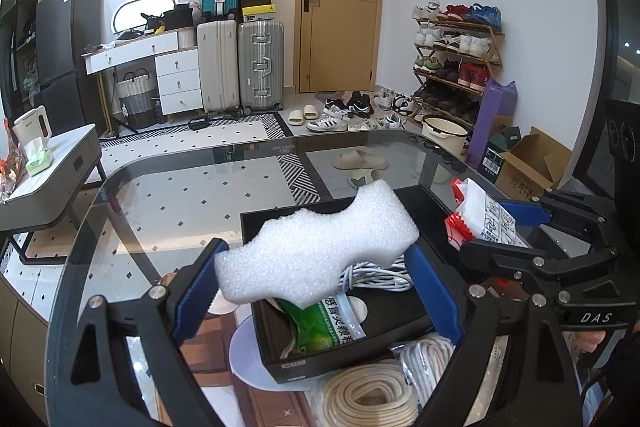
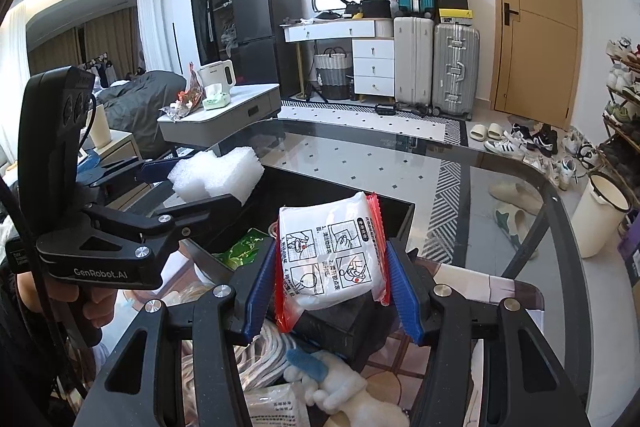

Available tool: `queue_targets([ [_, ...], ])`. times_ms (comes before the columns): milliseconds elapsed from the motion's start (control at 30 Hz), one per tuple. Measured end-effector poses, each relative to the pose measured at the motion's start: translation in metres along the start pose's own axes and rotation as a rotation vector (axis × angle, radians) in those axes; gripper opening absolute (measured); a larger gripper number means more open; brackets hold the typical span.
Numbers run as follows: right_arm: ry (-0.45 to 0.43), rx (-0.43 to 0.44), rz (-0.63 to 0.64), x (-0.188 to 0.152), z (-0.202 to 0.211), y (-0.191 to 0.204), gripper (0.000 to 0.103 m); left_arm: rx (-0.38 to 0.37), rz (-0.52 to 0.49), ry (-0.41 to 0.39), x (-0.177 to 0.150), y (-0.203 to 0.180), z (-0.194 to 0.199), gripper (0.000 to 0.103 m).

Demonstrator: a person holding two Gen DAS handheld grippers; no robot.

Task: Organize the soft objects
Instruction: 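Carry the foam sheet with the left gripper while the right gripper carries the red-edged packet over the black box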

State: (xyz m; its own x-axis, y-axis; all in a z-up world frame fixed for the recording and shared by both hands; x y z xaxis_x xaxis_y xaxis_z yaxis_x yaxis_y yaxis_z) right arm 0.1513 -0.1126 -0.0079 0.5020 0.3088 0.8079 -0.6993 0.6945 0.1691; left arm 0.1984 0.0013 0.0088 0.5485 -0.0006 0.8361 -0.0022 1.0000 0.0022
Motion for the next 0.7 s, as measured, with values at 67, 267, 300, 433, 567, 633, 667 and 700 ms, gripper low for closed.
queue_targets([
  [67,0.0,0.005,0.003,0.002,-0.003,-0.001,0.054,-0.003,-0.009,0.001,0.001,-0.001,-0.002,0.089],
  [267,0.005,0.007,0.014,0.005,-0.009,0.0,0.054,-0.01,-0.018,0.018,0.0,-0.003,-0.01,0.089],
  [300,0.01,0.011,0.015,0.005,-0.011,-0.001,0.054,-0.011,-0.02,0.02,0.0,-0.003,-0.011,0.089],
  [433,0.014,0.014,0.015,0.004,-0.011,-0.001,0.054,-0.015,-0.028,0.025,-0.001,-0.002,-0.014,0.089],
  [567,0.015,0.01,0.013,0.005,-0.014,-0.002,0.054,-0.017,-0.036,0.032,-0.001,-0.002,-0.015,0.089],
  [633,0.014,0.01,0.013,0.005,-0.014,-0.003,0.054,-0.012,-0.04,0.033,-0.002,-0.003,-0.015,0.09],
  [667,0.015,0.011,0.013,0.005,-0.015,-0.003,0.054,-0.006,-0.039,0.036,-0.002,-0.003,-0.016,0.09],
  [700,0.016,0.014,0.011,0.005,-0.016,-0.004,0.054,-0.005,-0.037,0.04,-0.002,-0.003,-0.016,0.09],
])
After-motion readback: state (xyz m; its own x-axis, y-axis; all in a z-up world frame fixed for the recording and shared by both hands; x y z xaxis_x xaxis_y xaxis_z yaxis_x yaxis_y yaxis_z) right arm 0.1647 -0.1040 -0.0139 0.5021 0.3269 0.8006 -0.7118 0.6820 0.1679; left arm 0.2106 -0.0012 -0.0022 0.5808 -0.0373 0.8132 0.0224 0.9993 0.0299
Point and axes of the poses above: each gripper's, at about its wrist camera, not at the fingertips, and z roughly against the way its jaws point, y to its left, x to its top, the point moved 7 cm from there along -z, roughly the way its jaws point, and after that the axes turned 6 degrees about x, right-handed, at the moved point
